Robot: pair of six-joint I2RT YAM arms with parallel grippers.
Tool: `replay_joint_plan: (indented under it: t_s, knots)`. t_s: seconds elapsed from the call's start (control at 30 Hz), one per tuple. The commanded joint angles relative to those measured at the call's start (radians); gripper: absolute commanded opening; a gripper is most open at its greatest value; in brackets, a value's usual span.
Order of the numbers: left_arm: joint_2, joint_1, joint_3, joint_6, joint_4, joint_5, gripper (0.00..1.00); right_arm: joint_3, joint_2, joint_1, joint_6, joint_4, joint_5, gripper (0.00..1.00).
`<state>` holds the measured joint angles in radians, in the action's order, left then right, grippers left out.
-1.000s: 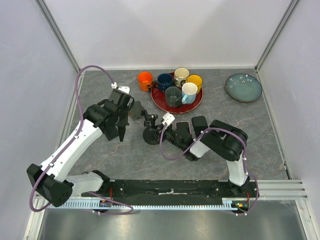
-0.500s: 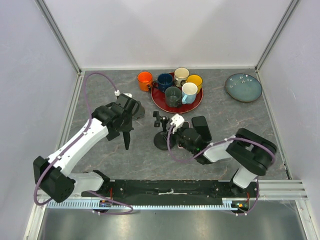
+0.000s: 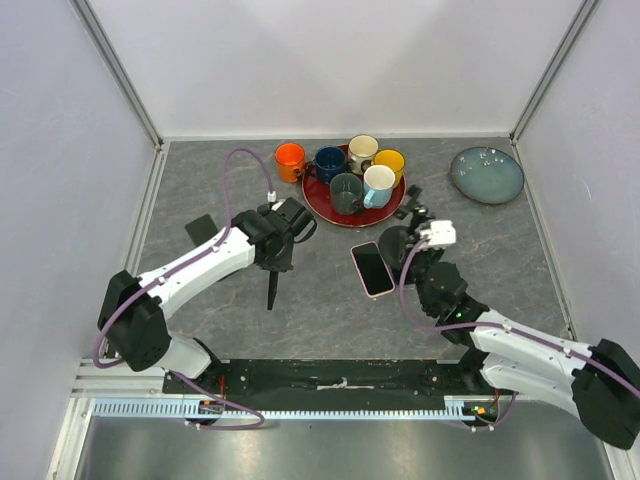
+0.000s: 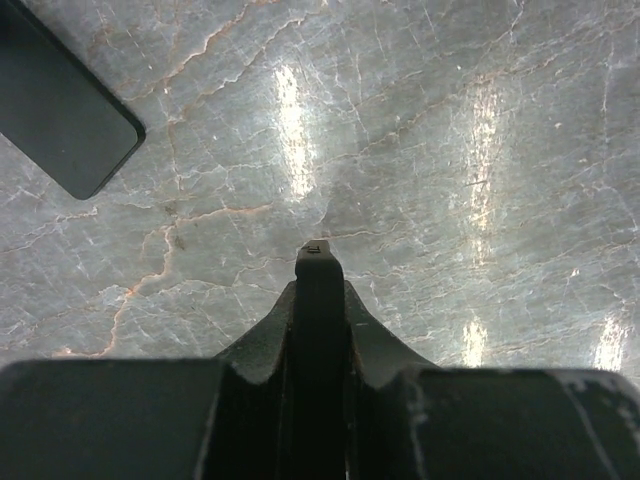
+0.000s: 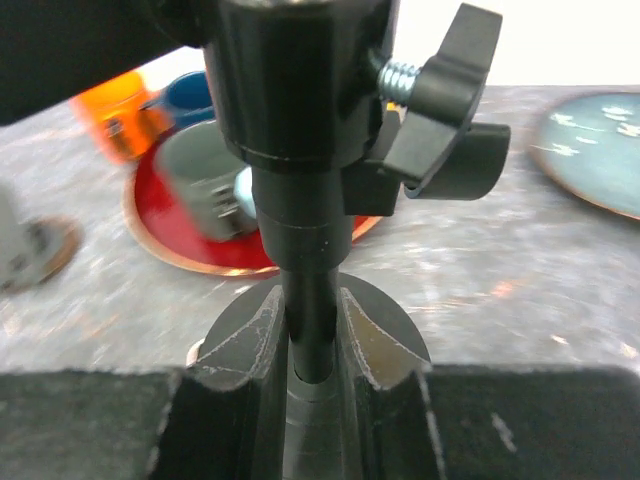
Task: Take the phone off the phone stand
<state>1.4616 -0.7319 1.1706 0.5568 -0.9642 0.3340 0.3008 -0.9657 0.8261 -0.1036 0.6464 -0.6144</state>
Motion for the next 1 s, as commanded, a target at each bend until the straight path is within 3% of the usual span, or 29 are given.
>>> replay_joint_plan:
  t_s: [0.0, 0.1, 0.27, 0.37, 0.63, 0.7, 0.8, 0.97]
  knots:
    - [-0.033, -0.004, 0.043, 0.028, 0.039, 0.042, 0.02, -0.017, 0.067, -0.155, -0.061, -0.016, -0.246, 0.00]
    - [-0.053, -0.004, 0.031, 0.026, 0.051, 0.037, 0.02, -0.041, 0.061, -0.344, -0.236, -0.051, -0.237, 0.00]
    - [-0.087, -0.004, 0.009, 0.005, 0.078, 0.023, 0.02, -0.057, -0.057, -0.592, -0.390, -0.025, -0.173, 0.00]
    - [-0.101, -0.004, 0.000, 0.002, 0.081, 0.027, 0.02, -0.068, -0.093, -0.637, -0.360, 0.071, -0.171, 0.00]
    - [-0.136, -0.004, -0.028, -0.003, 0.107, 0.020, 0.02, 0.055, -0.180, -0.700, -0.384, -0.098, -0.140, 0.00]
    - [-0.147, -0.003, -0.029, -0.006, 0.105, 0.020, 0.02, 0.069, -0.192, -0.709, -0.326, -0.129, -0.146, 0.00]
    - [-0.165, -0.004, -0.032, -0.005, 0.107, 0.030, 0.02, 0.034, -0.180, -0.723, -0.239, -0.094, -0.168, 0.00]
    - [-0.169, -0.004, -0.026, -0.011, 0.108, 0.033, 0.02, -0.071, -0.165, -0.759, -0.228, 0.007, -0.130, 0.00]
